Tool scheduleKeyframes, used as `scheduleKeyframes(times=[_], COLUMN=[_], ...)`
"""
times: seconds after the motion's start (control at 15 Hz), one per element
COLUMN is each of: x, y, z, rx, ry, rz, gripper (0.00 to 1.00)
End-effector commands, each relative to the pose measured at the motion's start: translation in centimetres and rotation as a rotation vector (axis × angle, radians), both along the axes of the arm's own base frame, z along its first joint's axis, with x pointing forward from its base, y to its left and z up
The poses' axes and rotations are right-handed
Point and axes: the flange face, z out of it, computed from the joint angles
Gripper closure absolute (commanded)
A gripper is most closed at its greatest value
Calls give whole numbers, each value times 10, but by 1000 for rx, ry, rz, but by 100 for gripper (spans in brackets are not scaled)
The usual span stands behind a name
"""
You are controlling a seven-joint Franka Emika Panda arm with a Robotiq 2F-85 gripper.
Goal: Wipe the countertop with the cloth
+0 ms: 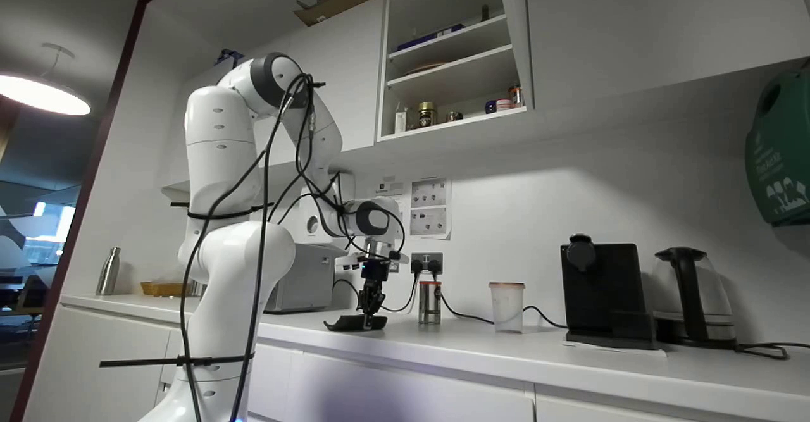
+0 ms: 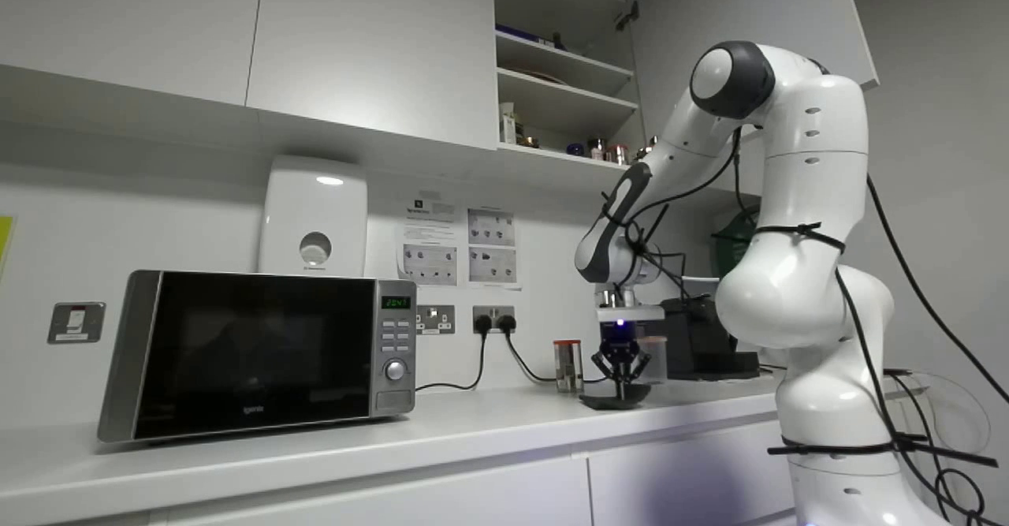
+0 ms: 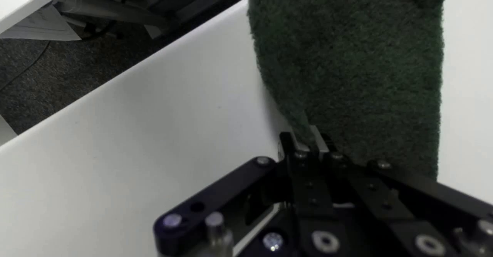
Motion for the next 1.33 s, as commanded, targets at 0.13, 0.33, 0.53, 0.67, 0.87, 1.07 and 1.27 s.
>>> scheduleKeyframes(times=[0.13,0.33,0.53,0.67,0.87,1.07,1.27], x=[10,30,60,85,123,157,184], y=[79,104,112,118,129,146,170], z=[-2,0,-1,-3,-5,-6,-5], rx=[-19,-52,-81,-107,-161,-209,-228], ry=[14,13,11,9,9,21,28], rz=[170,226,240,238,234,235,250], gripper=[99,99,99,99,99,99,99])
